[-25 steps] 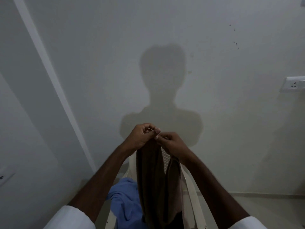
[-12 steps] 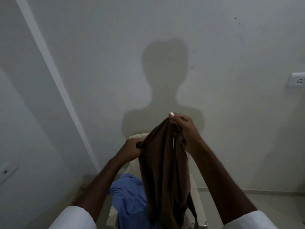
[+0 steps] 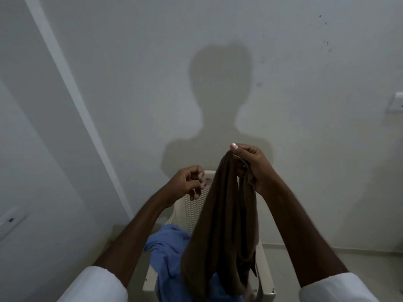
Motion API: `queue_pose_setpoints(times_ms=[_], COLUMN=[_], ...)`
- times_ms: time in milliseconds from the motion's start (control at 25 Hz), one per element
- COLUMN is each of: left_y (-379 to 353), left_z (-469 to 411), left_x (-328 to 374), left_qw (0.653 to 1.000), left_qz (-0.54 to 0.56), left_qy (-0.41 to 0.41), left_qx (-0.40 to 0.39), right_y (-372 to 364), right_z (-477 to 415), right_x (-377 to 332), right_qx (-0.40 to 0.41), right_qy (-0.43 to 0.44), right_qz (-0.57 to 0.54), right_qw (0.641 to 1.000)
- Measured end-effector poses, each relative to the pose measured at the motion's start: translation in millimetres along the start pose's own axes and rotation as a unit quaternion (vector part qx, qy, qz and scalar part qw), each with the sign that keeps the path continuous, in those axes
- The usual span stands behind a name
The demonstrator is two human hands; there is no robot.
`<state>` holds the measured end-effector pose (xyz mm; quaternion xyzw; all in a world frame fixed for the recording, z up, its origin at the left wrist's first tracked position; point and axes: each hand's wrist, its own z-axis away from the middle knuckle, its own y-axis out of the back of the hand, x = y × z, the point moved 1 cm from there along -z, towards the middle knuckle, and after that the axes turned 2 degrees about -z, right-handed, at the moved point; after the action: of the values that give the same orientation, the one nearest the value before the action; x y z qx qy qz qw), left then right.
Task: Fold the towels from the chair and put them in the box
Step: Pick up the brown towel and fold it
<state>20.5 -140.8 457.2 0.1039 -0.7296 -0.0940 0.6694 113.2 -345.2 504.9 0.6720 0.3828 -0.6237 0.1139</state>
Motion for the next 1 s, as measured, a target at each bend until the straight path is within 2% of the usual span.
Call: queue_pose_setpoints(times_ms=[120,240,320,440,480,600,720,840,920,1000], left_y=[-11.5,-28.0,-33.6,-24.1,-19.5,-14.1,-14.6,-6.3,0.5,10.8], left_z=[1.8,-7.1,-13.6,-15.7,-14.0,-2.3,6.3,2.9,3.2,2.9], left_x=[11.1,11.2,2.8,-27.0,-39.2,-60.6,-53.8,-31.3,-13.3,-4.1], left_qw=[0.999,0.988,0.963,0.932,0.939,0.976,0.996,0.982,0.979,0.991], left_qz=[-0.011,-0.137,-0.243,-0.347,-0.335,-0.210,-0.019,0.184,0.202,0.133], left_qy=[-0.005,-0.065,-0.101,-0.031,-0.004,0.050,0.081,0.037,0.018,0.004], left_qx=[-0.030,0.002,0.050,0.098,0.083,-0.023,-0.013,-0.022,-0.004,0.022], right_y=[4.3,1.2,-2.4,-0.4,1.5,10.3,18.2,20.4,18.8,17.8], right_z=[-3.5,-7.3,-7.5,-3.8,-1.5,1.6,-1.6,-3.4,-1.5,1.6], right_x=[6.6,10.0,12.0,8.9,5.9,-5.5,-10.5,-6.7,-5.7,-6.2], right_qx=[0.000,-0.040,-0.023,0.003,0.002,0.005,0.017,0.009,0.007,-0.002], right_qy=[0.003,-0.009,-0.014,-0.009,-0.007,0.006,-0.010,-0.027,-0.034,-0.045], right_qz=[-0.004,0.029,0.034,0.033,0.027,0.011,0.041,0.076,0.084,0.090], right_qw=[1.000,0.999,0.999,0.999,1.000,1.000,0.999,0.997,0.996,0.995])
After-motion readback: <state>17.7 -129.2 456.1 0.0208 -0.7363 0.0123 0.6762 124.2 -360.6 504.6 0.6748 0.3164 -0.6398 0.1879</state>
